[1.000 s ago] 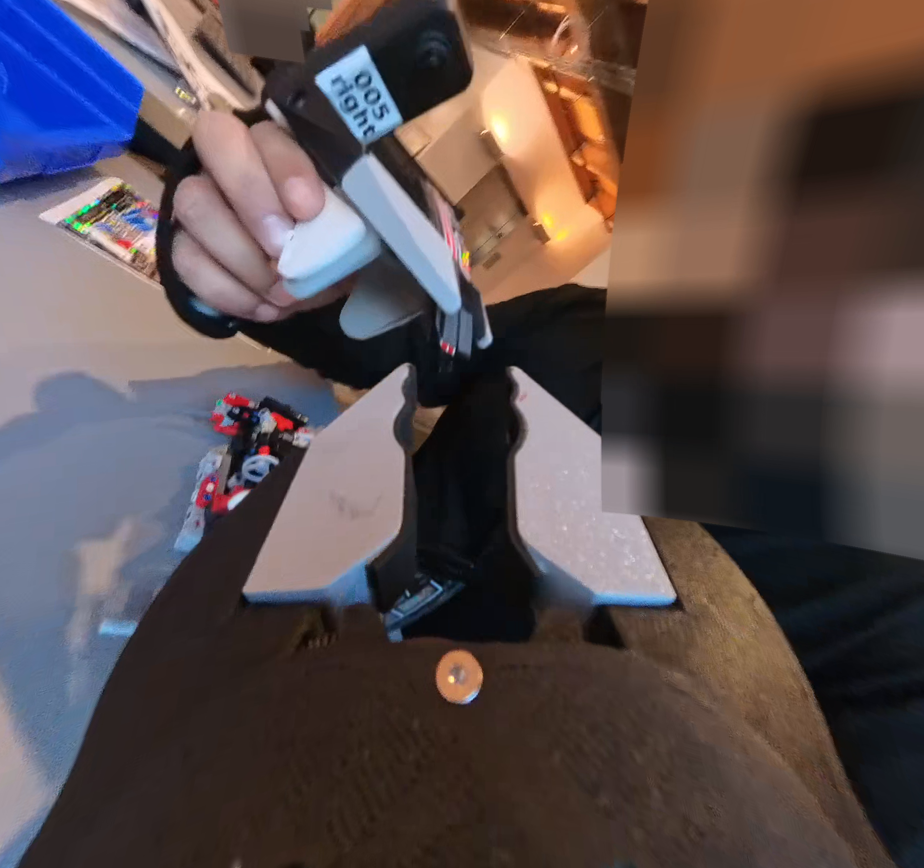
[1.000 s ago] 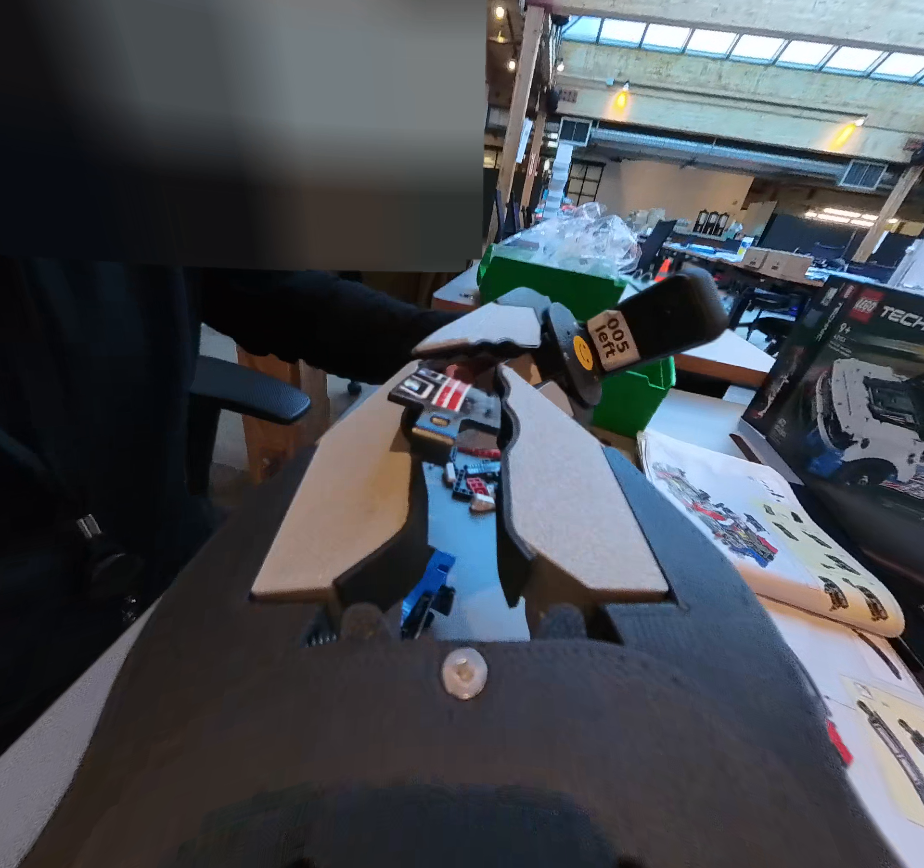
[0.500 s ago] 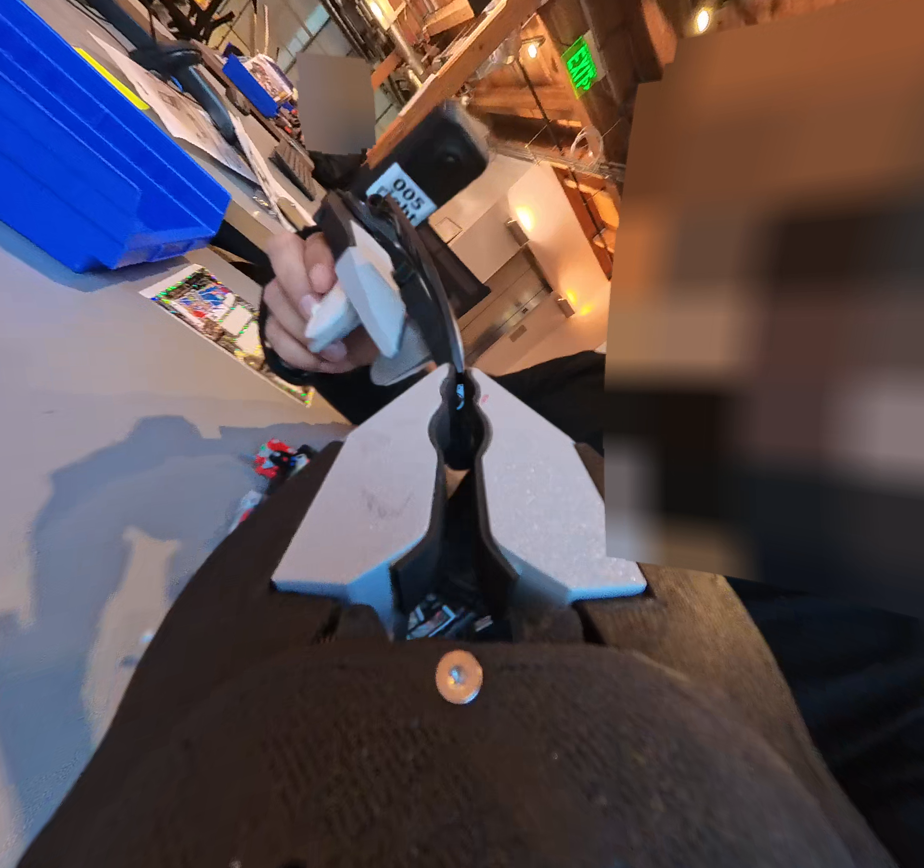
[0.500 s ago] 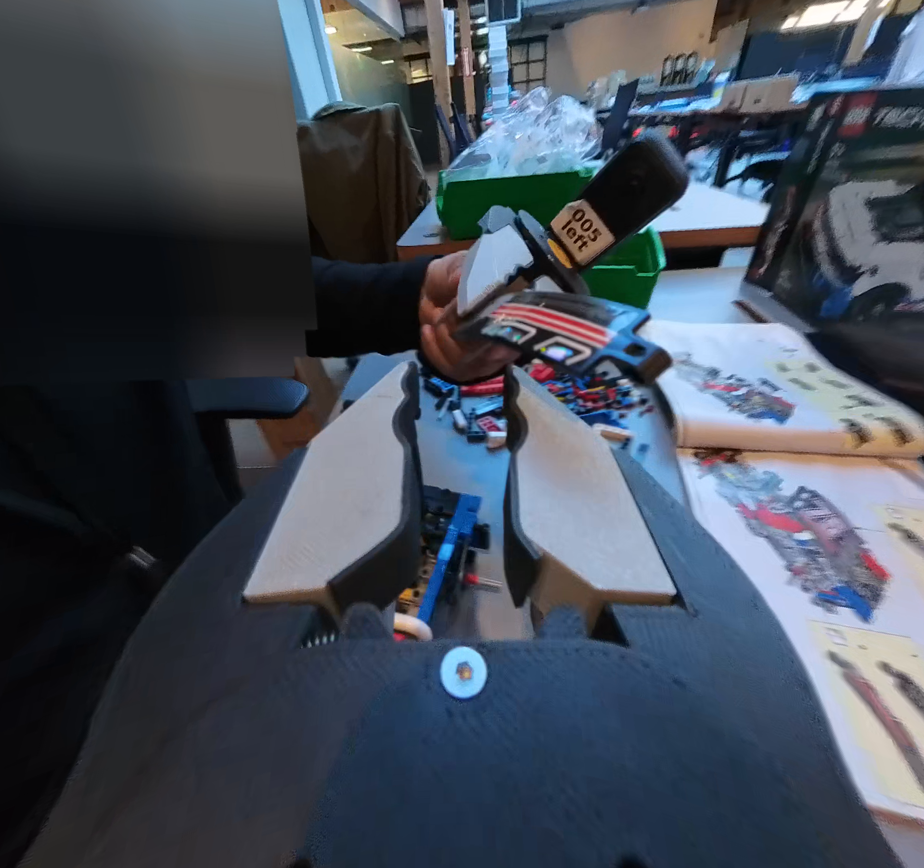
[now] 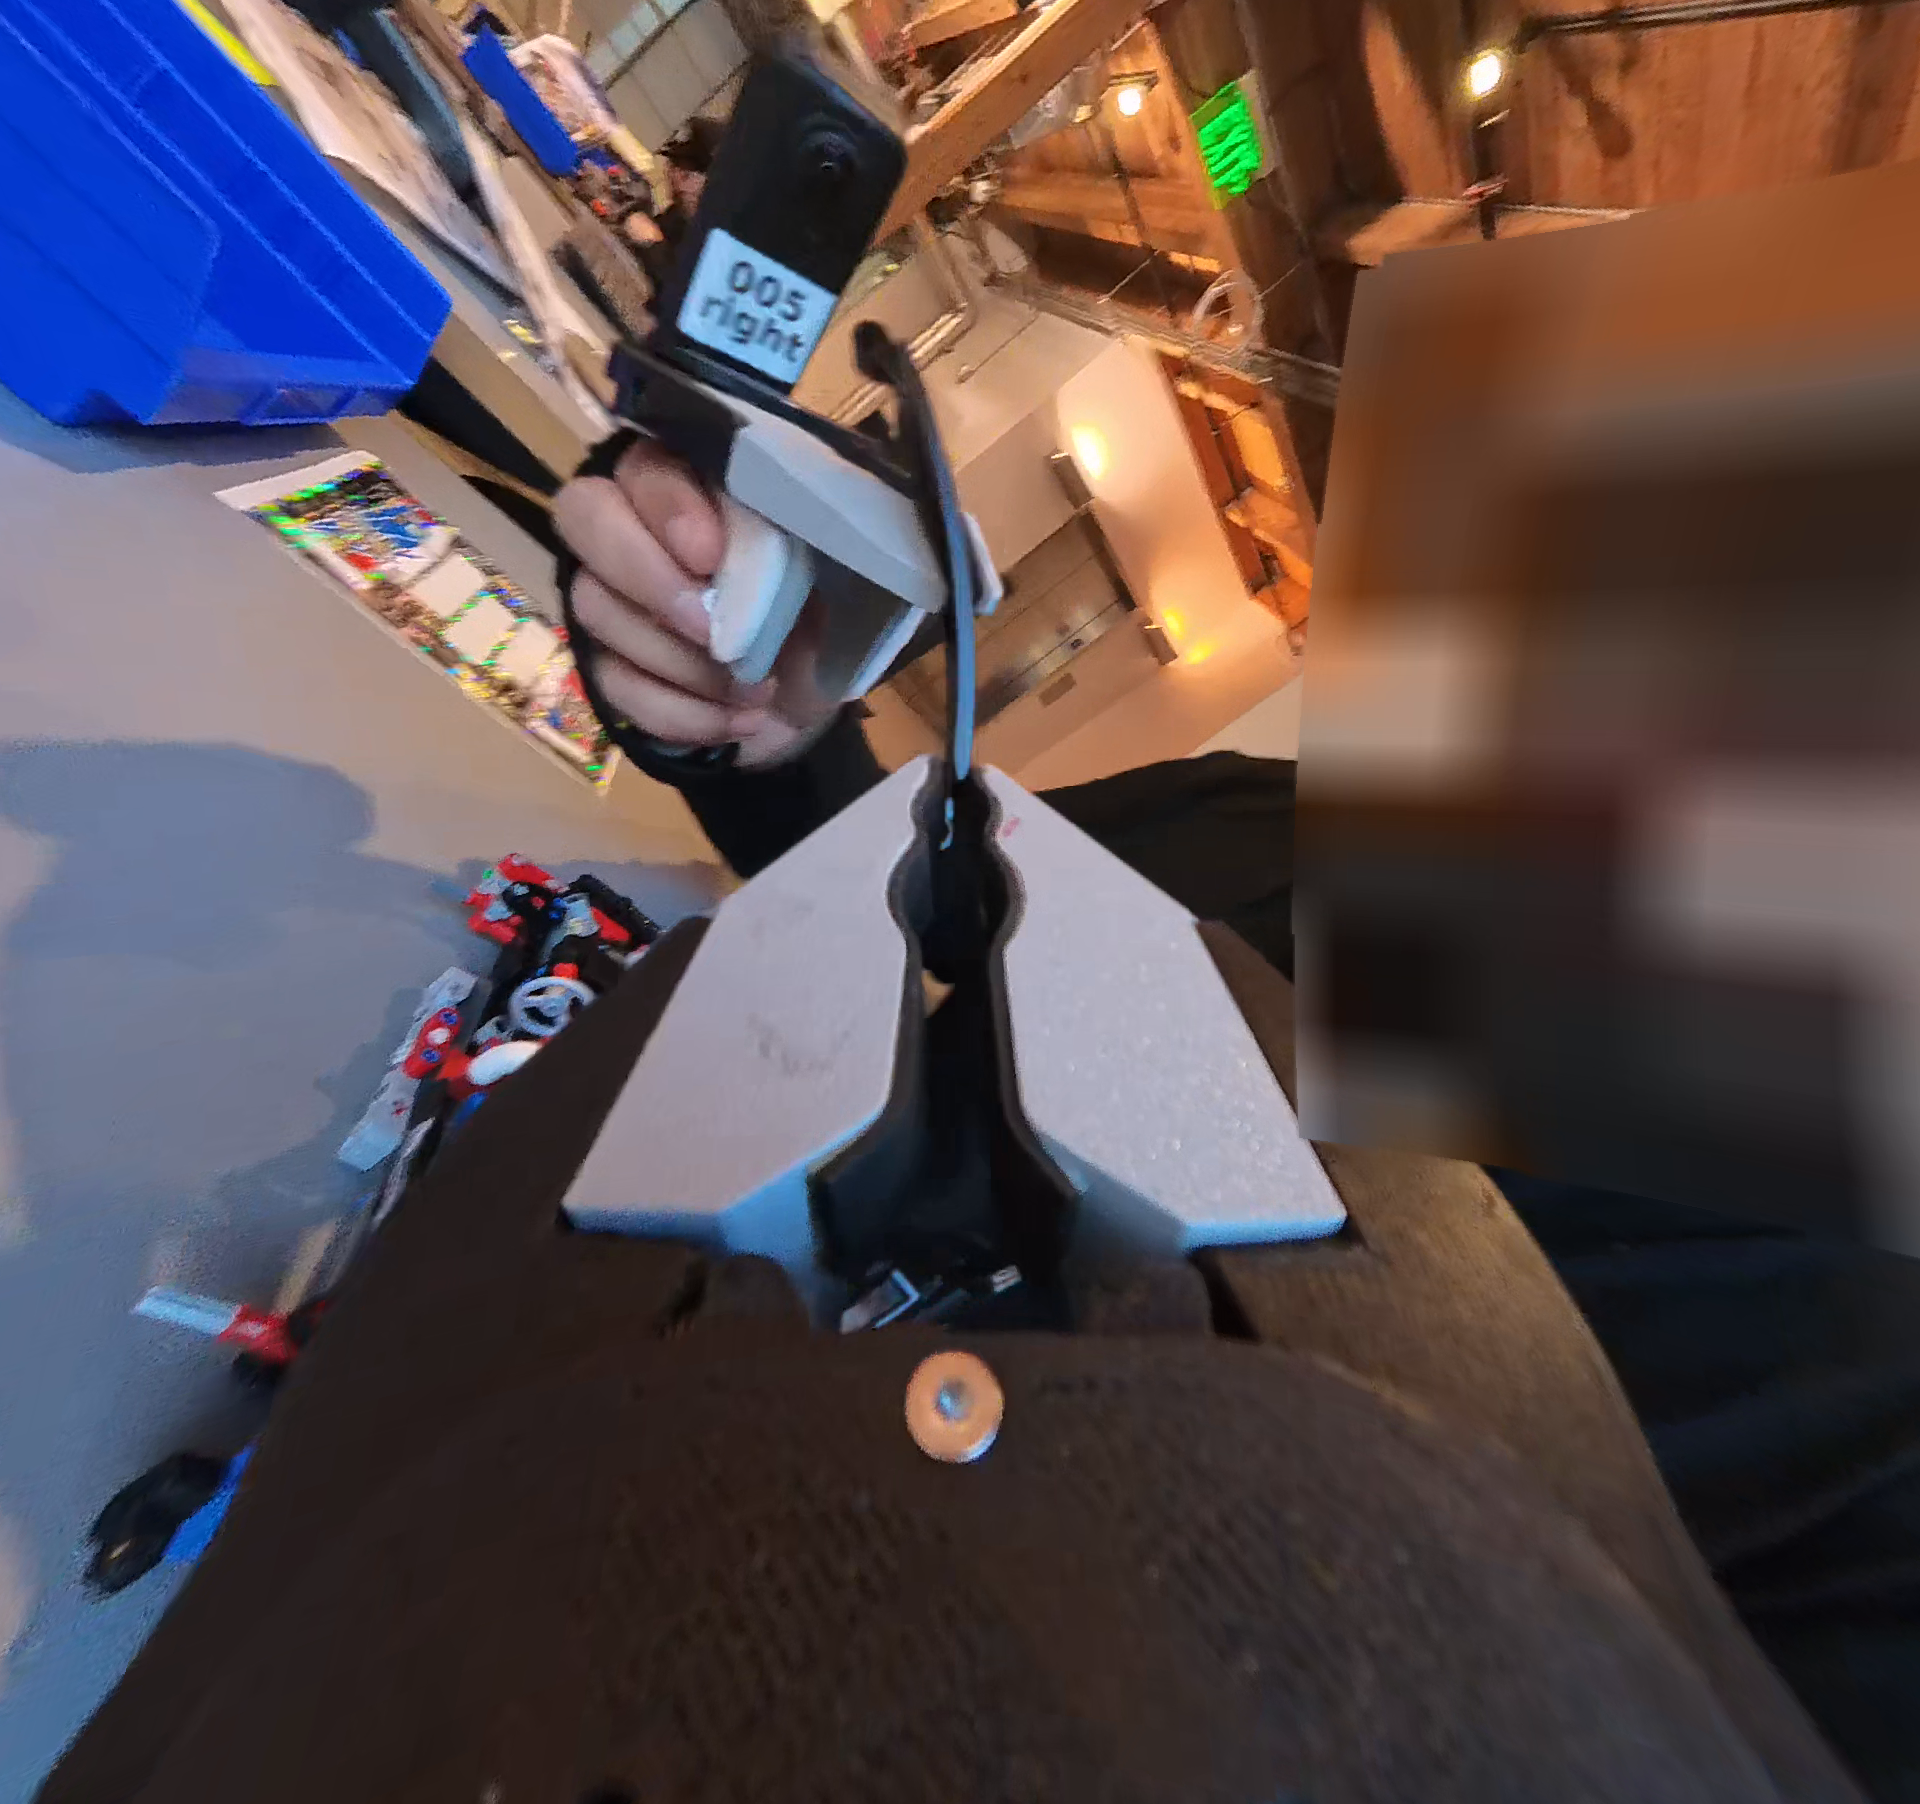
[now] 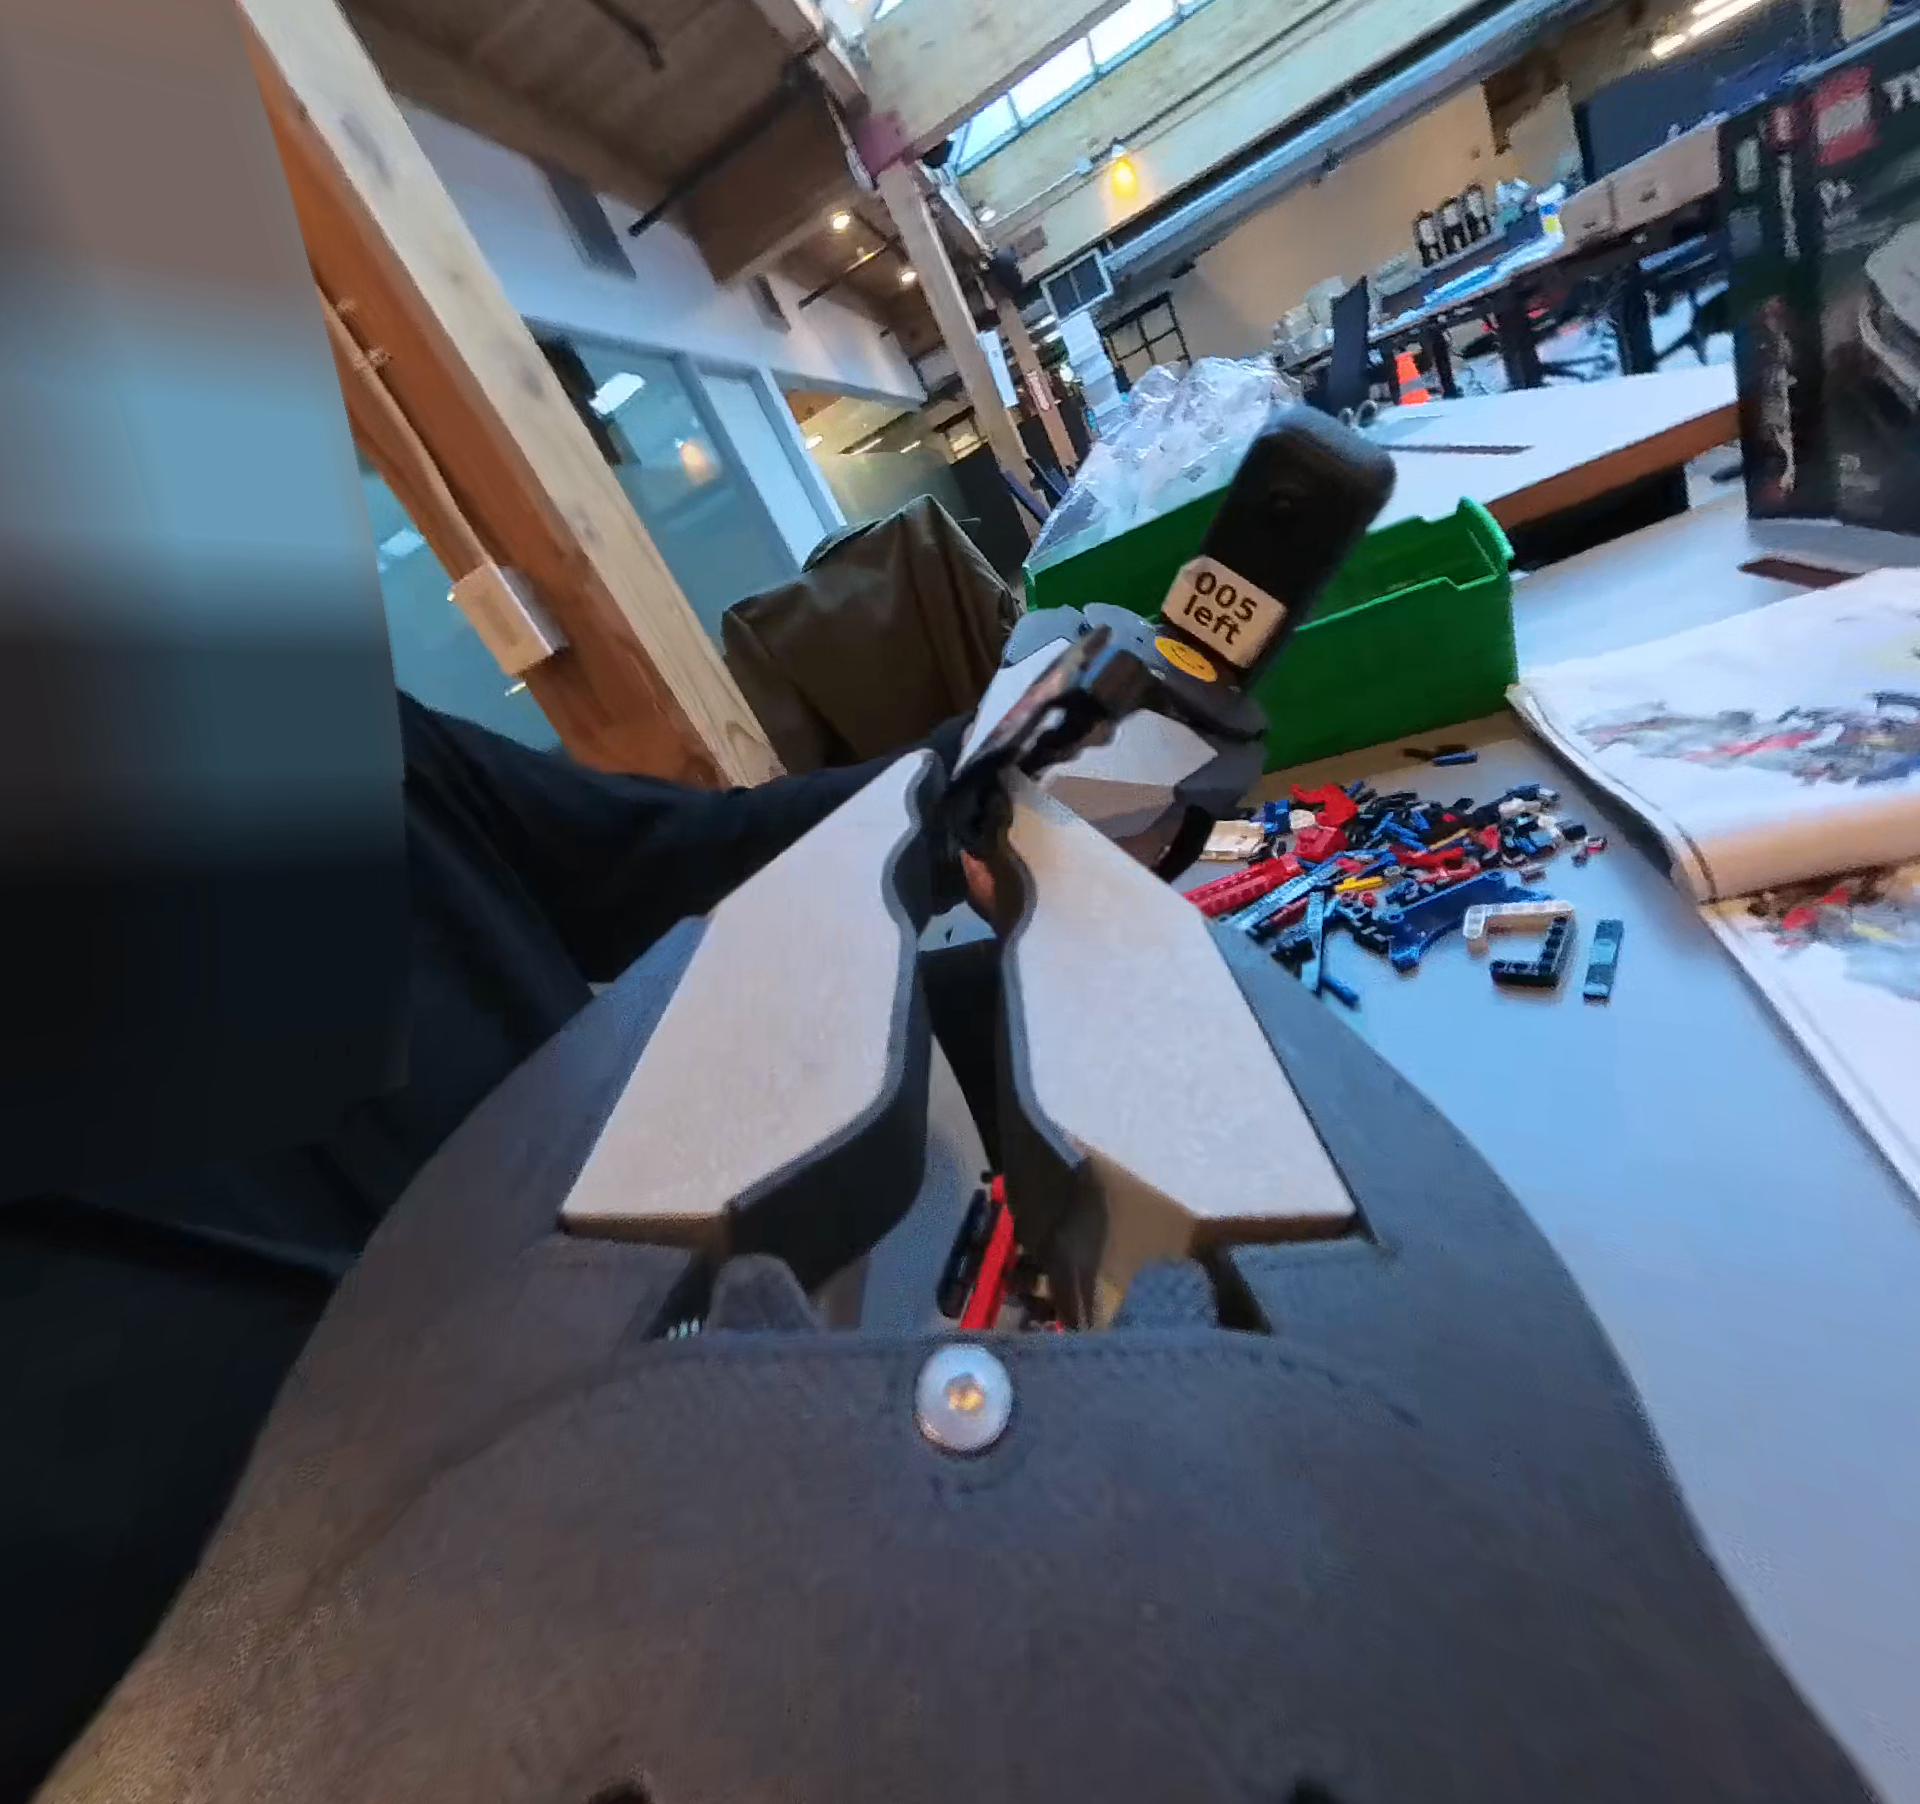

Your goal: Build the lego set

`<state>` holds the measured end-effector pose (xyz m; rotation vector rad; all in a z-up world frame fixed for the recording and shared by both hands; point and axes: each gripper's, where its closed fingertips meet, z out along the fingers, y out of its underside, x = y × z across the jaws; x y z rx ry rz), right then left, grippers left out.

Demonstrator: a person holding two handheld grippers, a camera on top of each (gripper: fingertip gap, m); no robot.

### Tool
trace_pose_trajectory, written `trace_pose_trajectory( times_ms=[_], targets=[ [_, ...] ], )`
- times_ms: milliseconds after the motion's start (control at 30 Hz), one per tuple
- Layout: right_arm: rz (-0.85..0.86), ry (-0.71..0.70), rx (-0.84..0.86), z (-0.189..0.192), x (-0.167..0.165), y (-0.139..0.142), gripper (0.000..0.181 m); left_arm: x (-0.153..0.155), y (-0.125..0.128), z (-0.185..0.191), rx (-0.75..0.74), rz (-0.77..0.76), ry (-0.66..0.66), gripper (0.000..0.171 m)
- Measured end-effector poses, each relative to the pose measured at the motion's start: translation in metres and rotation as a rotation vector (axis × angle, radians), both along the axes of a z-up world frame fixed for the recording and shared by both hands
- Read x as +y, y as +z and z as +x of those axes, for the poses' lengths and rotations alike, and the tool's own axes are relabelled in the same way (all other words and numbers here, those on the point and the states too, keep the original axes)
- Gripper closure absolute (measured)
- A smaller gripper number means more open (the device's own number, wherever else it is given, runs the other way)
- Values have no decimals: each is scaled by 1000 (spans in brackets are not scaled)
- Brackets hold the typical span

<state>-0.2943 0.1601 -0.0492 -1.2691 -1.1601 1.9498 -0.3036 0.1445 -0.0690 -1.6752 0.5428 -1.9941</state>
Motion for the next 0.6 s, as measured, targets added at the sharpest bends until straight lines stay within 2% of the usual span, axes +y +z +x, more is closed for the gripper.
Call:
trace_pose_trajectory(
  times_ms=[33, 100, 167, 200, 267, 300, 367, 533, 600],
  targets=[
    [-6, -19, -15, -1, 1, -2, 180, 1, -3, -1, 32, 20, 19, 171],
    [-14, -55, -36, -3, 1, -5, 181, 3, -5, -4, 81, 58, 55, 169],
    [-1, -109, -70, -5, 1, -10, 181, 7, -10, -12, 161, 107, 100, 158],
    [16, -143, -80, -4, 2, -12, 181, 11, -20, -20, 249, 141, 141, 145],
    [44, -200, -122, 2, 3, -22, 181, 18, -43, -42, 429, 230, 273, 139],
    [61, -226, -151, 5, 4, -29, 181, 16, -54, -52, 487, 248, 326, 135],
    [83, -258, -208, 10, 4, -46, 181, -1, -73, -60, 527, 212, 338, 123],
    [75, -295, -341, 15, 12, -87, 181, -42, -115, -72, 637, 140, 350, 124],
    [44, -278, -354, 12, 11, -95, 181, -62, -135, -65, 693, 113, 298, 132]
  ],
)
